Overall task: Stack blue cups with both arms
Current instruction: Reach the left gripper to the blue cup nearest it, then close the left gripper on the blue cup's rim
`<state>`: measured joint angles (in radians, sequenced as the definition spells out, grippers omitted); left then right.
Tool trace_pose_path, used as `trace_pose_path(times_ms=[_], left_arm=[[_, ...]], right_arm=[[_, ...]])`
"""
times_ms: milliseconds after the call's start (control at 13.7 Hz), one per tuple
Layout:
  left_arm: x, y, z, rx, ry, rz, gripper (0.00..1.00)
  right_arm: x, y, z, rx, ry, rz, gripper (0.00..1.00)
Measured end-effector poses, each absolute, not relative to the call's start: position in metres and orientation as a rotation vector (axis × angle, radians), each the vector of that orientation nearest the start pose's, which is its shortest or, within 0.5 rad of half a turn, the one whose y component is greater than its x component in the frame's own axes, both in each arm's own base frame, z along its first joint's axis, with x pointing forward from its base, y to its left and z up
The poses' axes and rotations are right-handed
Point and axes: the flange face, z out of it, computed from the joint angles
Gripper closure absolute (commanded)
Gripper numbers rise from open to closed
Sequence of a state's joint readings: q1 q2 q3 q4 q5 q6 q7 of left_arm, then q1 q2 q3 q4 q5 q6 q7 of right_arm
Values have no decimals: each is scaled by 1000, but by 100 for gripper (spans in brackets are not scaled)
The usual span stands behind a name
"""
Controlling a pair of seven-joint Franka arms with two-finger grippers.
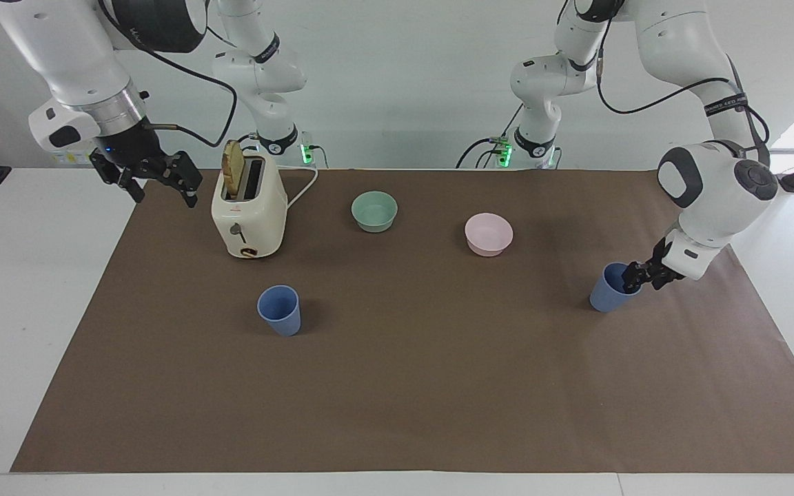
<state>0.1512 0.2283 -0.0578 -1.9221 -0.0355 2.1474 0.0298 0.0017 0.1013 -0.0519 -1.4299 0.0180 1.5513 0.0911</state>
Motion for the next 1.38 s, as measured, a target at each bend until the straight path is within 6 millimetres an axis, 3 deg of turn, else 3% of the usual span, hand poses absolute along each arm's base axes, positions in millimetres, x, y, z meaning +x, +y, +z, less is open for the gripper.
trace_pose_path(times_ms=[218,510,582,728,801,1165,1310,1383], left_arm=[[604,55,377,-3182,-133,-8,33],[605,52,382,-3182,-127,-15,51],[605,52,383,-3182,-127,-15,62],[605,51,384,-3183,-125,-16,96],[605,51,384,-3183,-125,-16,100],[613,42,404,-3187,-124,-53,100],[619,19,423,-3187,-202,-54,100],[623,-4,433,-3185,-257,-64,100]], right_arm=[[584,-26,632,-3121,219,-31,0],[584,-26,632,-3121,219,-31,0],[584,-26,632,-3121,219,-31,0],[584,-26,632,-3121,219,-31,0],[584,-26,632,-3121,219,-31,0],[584,-26,632,-3121,219,-31,0],[584,-26,632,-3121,220,-31,0],[584,-26,632,-3121,219,-31,0]])
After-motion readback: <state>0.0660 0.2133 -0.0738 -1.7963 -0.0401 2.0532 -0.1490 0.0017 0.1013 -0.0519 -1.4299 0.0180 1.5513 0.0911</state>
